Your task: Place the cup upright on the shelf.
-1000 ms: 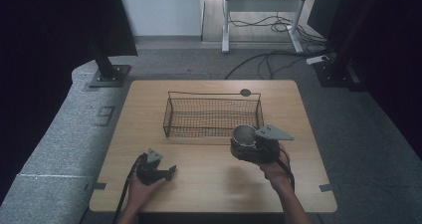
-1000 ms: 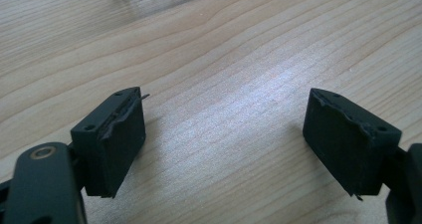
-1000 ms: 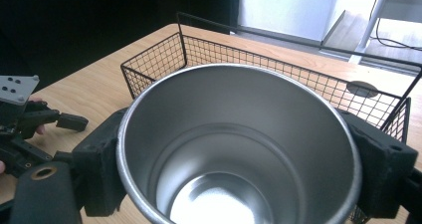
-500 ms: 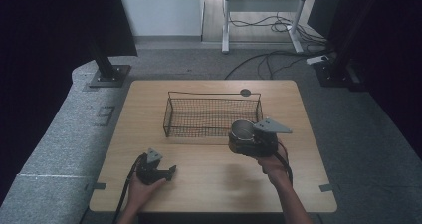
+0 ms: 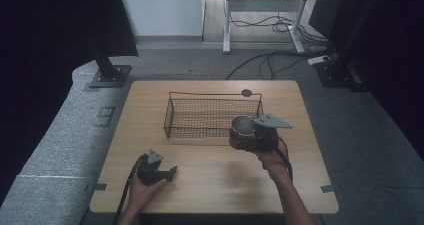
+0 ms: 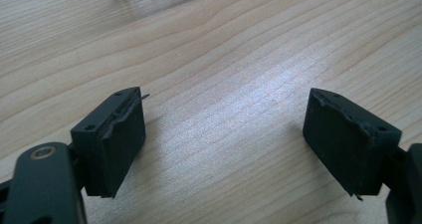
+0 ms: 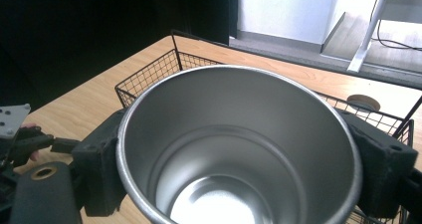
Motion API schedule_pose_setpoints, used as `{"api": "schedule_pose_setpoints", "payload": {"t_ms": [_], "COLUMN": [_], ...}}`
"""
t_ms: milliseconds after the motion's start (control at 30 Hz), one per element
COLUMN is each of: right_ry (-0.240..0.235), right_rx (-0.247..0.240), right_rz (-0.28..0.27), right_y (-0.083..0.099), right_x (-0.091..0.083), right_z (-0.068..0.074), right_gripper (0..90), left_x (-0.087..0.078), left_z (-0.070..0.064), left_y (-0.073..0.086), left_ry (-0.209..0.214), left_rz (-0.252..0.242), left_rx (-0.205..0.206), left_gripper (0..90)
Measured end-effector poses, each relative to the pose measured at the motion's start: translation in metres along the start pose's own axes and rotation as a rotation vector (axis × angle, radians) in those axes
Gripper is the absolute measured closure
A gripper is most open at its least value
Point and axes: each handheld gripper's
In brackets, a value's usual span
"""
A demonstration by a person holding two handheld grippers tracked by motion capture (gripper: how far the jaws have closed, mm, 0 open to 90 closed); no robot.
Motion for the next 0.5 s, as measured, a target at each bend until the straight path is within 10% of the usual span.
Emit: {"api": "schedule_pose_setpoints", "payload": {"t_ms": [500], "right_ry": [0.006], "right_rx": [0.014], "right_rz": [-0.003], "right_y": [-0.015], "right_x": [0.010], "right_z": [-0.003], "right_gripper": [13.7], "left_x": [0.000], "left_z": [0.000], "left_y": [0.000], "left_ry": [0.000], "left_rz": [0.000], "left_rx": [0.000], "left_gripper": [16.9]}}
Point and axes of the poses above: each handheld gripper's, and its own axes: x roughly forward along the jaws, y roughly out of its underside, z roughly to its left, and after that the axes turned 1 degree about y, right-handed
